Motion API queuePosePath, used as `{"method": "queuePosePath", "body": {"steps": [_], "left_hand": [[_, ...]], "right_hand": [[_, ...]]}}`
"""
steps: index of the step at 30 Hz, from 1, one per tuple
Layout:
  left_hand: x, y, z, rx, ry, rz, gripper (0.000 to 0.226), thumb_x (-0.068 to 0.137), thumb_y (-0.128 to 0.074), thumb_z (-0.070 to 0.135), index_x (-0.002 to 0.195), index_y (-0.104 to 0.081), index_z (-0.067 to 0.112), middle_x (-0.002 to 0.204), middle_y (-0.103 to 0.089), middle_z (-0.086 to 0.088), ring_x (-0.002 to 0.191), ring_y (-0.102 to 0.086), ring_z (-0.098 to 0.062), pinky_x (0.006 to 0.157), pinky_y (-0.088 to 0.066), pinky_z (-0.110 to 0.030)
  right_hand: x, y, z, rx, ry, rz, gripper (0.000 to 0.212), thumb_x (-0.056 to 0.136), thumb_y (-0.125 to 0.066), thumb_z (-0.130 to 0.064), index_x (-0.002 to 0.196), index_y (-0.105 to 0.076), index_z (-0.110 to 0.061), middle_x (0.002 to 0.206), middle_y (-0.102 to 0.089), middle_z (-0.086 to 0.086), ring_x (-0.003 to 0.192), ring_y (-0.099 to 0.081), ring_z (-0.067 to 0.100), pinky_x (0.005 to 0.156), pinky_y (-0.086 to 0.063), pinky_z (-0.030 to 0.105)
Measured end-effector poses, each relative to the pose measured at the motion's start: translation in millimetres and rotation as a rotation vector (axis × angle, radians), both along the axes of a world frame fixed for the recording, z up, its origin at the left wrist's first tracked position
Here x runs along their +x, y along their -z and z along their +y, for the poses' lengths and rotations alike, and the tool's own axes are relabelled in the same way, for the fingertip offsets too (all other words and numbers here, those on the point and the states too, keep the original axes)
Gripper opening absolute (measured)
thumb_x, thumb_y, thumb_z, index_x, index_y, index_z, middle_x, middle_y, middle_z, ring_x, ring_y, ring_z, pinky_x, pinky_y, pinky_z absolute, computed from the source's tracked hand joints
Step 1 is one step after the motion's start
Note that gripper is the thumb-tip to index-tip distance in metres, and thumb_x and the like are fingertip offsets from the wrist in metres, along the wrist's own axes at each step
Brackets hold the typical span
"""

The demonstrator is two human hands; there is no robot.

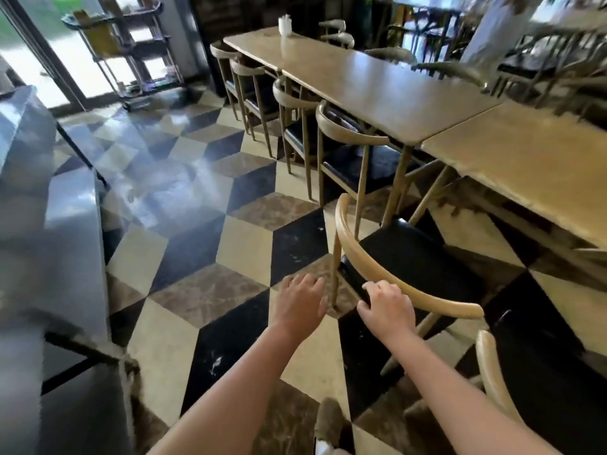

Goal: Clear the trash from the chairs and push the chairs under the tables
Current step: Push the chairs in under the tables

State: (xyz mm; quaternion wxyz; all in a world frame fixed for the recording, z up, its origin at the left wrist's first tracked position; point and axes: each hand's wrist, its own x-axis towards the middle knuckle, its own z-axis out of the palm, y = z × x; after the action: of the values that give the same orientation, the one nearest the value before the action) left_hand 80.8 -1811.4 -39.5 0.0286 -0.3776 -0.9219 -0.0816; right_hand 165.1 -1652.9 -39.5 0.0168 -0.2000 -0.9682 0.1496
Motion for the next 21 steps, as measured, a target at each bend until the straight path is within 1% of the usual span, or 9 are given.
{"method": "queuePosePath", "body": {"steps": [2, 4, 6, 11, 13, 15, 18, 21], "left_hand": [[-32, 0, 20, 0.002, 0.064, 0.015, 0.023, 0.088, -0.053, 0.033, 0.106, -0.058, 0.02, 0.11, -0.066, -0.001, 0.105, -0.06, -0.022, 0.095, -0.044, -0.041], [-59, 1, 40, -0.022, 0.137, 0.015, 0.023, 0.089, -0.052, 0.034, 0.107, -0.058, 0.021, 0.109, -0.066, 0.0, 0.105, -0.06, -0.021, 0.095, -0.044, -0.04], [-82, 1, 59, -0.05, 0.19, 0.009, 0.027, 0.09, -0.05, 0.035, 0.112, -0.058, 0.021, 0.115, -0.064, 0.0, 0.11, -0.058, -0.021, 0.098, -0.041, -0.04], [-126, 13, 108, -0.139, 0.374, -0.062, 0.037, 0.093, -0.045, 0.04, 0.125, -0.051, 0.023, 0.131, -0.056, 0.001, 0.123, -0.049, -0.02, 0.108, -0.033, -0.04], [-140, 21, 130, -0.185, 0.449, -0.088, 0.04, 0.092, -0.048, 0.04, 0.128, -0.048, 0.023, 0.134, -0.053, 0.001, 0.126, -0.046, -0.021, 0.109, -0.031, -0.041], [-152, 31, 149, -0.216, 0.527, -0.099, 0.041, 0.089, -0.053, 0.039, 0.127, -0.048, 0.023, 0.132, -0.054, 0.001, 0.124, -0.048, -0.021, 0.108, -0.032, -0.041], [-169, 49, 163, -0.234, 0.638, -0.133, 0.042, 0.085, -0.059, 0.039, 0.123, -0.051, 0.024, 0.128, -0.056, 0.002, 0.12, -0.05, -0.019, 0.104, -0.036, -0.038], [-189, 69, 164, -0.284, 0.754, -0.136, 0.043, 0.086, -0.057, 0.039, 0.126, -0.048, 0.024, 0.131, -0.053, 0.003, 0.124, -0.045, -0.018, 0.108, -0.032, -0.037]], "right_hand": [[-24, 2, 16, -0.01, 0.057, 0.006, 0.036, 0.091, -0.051, -0.034, 0.122, -0.054, -0.018, 0.116, -0.061, 0.004, 0.109, -0.055, 0.02, 0.092, -0.048, 0.037], [-42, 4, 29, -0.02, 0.117, -0.004, 0.035, 0.09, -0.05, -0.034, 0.121, -0.055, -0.018, 0.114, -0.06, 0.003, 0.106, -0.055, 0.019, 0.09, -0.048, 0.036], [-57, 7, 42, -0.029, 0.17, -0.01, 0.035, 0.09, -0.051, -0.034, 0.122, -0.054, -0.019, 0.113, -0.06, 0.001, 0.103, -0.054, 0.018, 0.088, -0.048, 0.034], [-75, 21, 69, -0.032, 0.334, -0.057, 0.04, 0.089, -0.053, -0.039, 0.125, -0.051, -0.022, 0.117, -0.059, 0.0, 0.106, -0.053, 0.017, 0.087, -0.045, 0.032], [-76, 30, 75, -0.05, 0.414, -0.079, 0.043, 0.088, -0.055, -0.041, 0.126, -0.051, -0.023, 0.119, -0.059, -0.001, 0.107, -0.053, 0.017, 0.088, -0.045, 0.032], [-78, 41, 74, -0.048, 0.477, -0.094, 0.045, 0.087, -0.056, -0.041, 0.127, -0.051, -0.023, 0.12, -0.058, -0.001, 0.108, -0.053, 0.017, 0.089, -0.045, 0.032], [-86, 57, 63, -0.052, 0.575, -0.113, 0.05, 0.085, -0.06, -0.041, 0.13, -0.049, -0.022, 0.123, -0.057, 0.0, 0.111, -0.052, 0.018, 0.093, -0.044, 0.031], [-99, 69, 52, -0.049, 0.641, -0.15, 0.056, 0.086, -0.061, -0.041, 0.135, -0.044, -0.023, 0.131, -0.055, 0.001, 0.118, -0.049, 0.019, 0.101, -0.039, 0.033]]}}
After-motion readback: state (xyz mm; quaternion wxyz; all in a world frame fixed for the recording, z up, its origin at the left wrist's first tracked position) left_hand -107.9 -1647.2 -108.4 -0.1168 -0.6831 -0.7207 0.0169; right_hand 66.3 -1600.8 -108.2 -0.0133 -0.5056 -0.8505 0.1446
